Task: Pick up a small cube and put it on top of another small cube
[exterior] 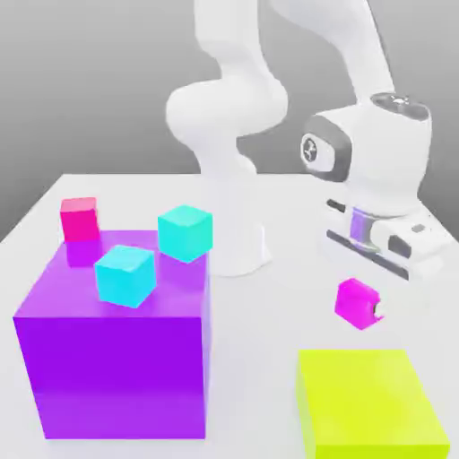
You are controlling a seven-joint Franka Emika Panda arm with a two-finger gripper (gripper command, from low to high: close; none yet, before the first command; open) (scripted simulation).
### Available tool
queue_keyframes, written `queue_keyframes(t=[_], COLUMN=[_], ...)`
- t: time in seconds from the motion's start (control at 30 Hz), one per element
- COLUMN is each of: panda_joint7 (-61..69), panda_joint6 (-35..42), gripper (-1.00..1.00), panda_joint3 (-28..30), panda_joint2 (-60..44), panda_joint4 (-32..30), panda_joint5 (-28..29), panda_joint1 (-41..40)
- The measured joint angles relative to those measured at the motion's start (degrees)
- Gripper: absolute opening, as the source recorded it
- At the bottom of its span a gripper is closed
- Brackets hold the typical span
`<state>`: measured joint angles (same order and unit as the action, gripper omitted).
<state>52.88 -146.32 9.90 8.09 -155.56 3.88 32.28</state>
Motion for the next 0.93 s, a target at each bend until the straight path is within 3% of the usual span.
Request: queue_keyframes(t=[0.23, 0.57, 0.63, 0.77, 0.8, 0.93], panda_joint7=[11.0, 29.0, 32.0, 32.8, 32.7, 32.7], panda_joint6=[17.5, 37.7, 39.3, 32.2, 30.3, 30.3], gripper=[-1.00, -1.00, -1.00, -1.00, 1.00, 1.00], panda_joint3=[10.6, 22.9, 23.8, 27.4, 28.2, 28.2], panda_joint2=[10.3, 31.7, 36.1, 35.4, 34.9, 34.9], panda_joint4=[6.8, 9.0, 7.5, 1.6, 0.3, 0.3], panda_joint5=[5.3, 17.3, 19.9, 23.7, 24.3, 24.3], panda_joint1=[-11.0, -28.5, -31.3, -32.7, -32.8, -32.8])
